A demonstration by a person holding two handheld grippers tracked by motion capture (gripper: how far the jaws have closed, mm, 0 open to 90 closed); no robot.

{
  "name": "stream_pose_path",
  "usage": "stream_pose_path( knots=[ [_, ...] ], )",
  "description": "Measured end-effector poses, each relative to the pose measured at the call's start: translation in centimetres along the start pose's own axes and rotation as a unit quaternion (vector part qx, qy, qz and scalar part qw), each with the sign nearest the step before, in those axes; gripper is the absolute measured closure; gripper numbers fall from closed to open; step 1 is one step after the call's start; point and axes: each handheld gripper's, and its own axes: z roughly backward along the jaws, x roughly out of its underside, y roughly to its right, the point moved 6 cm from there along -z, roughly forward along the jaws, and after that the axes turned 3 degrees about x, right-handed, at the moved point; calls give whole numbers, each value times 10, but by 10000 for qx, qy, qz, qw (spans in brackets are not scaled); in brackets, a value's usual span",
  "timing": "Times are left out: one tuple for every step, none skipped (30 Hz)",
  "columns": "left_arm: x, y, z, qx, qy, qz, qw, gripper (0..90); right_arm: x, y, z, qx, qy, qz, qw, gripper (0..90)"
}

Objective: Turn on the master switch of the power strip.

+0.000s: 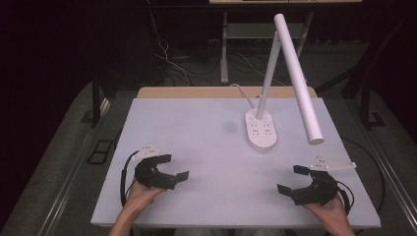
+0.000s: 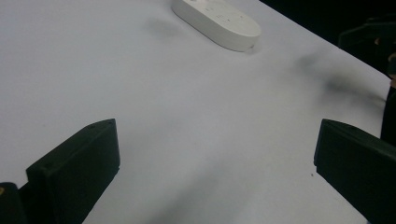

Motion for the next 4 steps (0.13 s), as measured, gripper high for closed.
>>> stream_pose_path(
  knots=[
    [3, 2, 1, 26, 5, -12, 10000, 0, 0, 0, 0, 3, 11, -8, 10000, 1],
    [6, 3, 2, 43, 10, -19, 10000, 0, 0, 0, -1, -6, 4, -33, 10000, 1],
    [8, 4, 2, 55, -12, -30, 10000, 0, 0, 0, -1, -2, 2, -48, 10000, 1],
    [9, 4, 3, 62, -23, -33, 10000, 0, 0, 0, -2, 8, 2, -59, 10000, 1]
  ],
)
